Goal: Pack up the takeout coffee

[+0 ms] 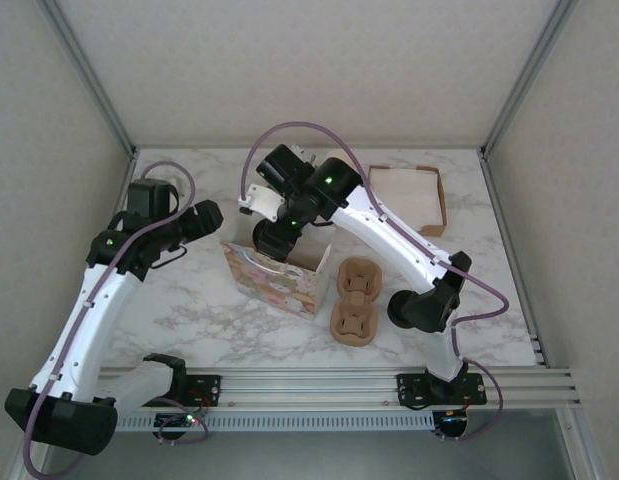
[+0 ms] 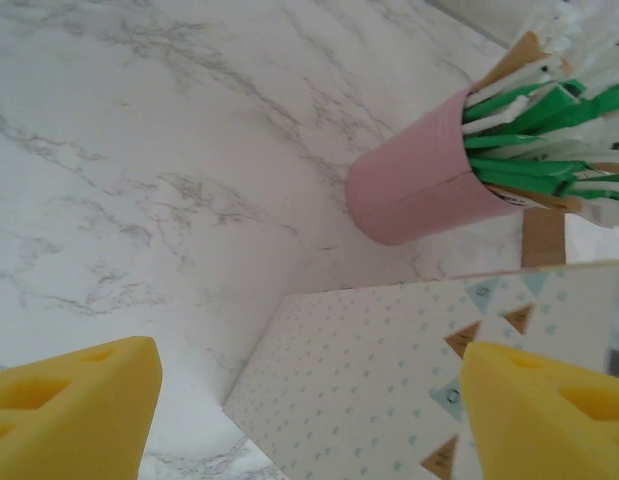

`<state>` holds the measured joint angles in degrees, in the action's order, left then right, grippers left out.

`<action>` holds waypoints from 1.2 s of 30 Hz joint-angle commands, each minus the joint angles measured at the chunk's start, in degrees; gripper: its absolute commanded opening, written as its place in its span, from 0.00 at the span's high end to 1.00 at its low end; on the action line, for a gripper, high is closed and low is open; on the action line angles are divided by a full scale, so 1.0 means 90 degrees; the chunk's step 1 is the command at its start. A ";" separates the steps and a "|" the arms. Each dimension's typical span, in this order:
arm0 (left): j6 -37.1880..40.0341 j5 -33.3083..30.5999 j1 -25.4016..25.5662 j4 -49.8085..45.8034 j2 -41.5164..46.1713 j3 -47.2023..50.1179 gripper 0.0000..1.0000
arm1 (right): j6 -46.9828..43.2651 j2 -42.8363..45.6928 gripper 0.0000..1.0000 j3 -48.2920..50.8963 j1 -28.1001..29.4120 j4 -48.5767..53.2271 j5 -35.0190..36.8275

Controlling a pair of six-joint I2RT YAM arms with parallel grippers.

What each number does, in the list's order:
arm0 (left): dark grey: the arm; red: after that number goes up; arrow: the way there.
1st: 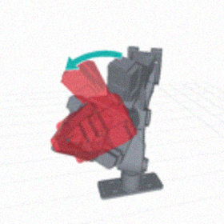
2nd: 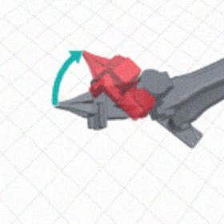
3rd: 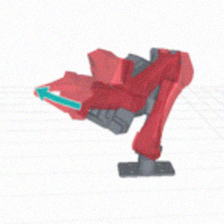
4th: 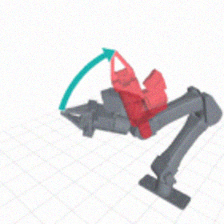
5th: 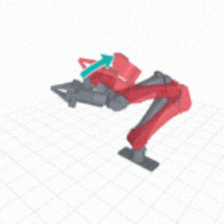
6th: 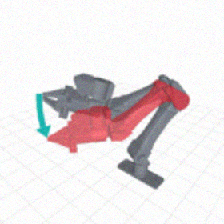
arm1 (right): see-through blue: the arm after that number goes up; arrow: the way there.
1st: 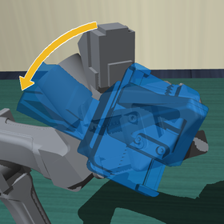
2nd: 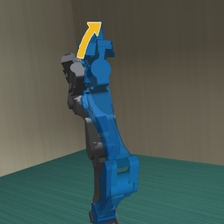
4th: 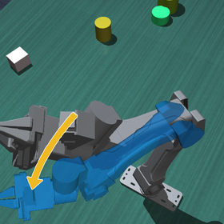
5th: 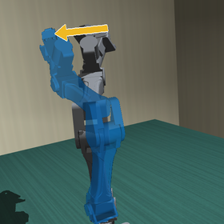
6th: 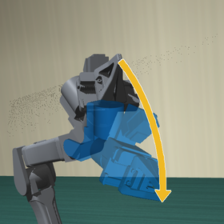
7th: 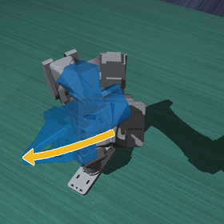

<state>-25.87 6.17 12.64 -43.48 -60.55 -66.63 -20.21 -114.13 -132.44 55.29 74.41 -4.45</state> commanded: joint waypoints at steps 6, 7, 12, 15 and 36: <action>-0.0408 -0.0354 -0.0067 0.0152 -0.0094 0.0255 0.22 | -0.0177 -0.0341 0.43 -0.0224 0.0117 0.0200 0.0098; -0.0398 -0.0346 -0.0062 0.0139 -0.0112 0.0255 0.22 | -0.0186 -0.0374 0.43 -0.0225 0.0117 0.0216 0.0112; -0.0307 -0.0271 -0.0088 0.0134 -0.0195 0.0268 0.23 | -0.0207 -0.0504 0.44 -0.0225 0.0124 0.0218 0.0101; -0.0290 -0.0335 -0.0152 0.0174 -0.0254 0.0327 0.23 | -0.0206 -0.0579 0.44 -0.0217 0.0127 0.0224 0.0077; -0.0712 -0.0038 -0.0409 0.0624 -0.0916 0.1092 0.25 | -0.0167 -0.0739 0.46 0.0455 0.0147 0.0112 0.0146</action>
<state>-29.58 4.64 9.52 -39.92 -68.31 -59.13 -21.50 -120.86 -129.75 55.81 75.22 -4.05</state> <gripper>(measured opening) 0.756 0.661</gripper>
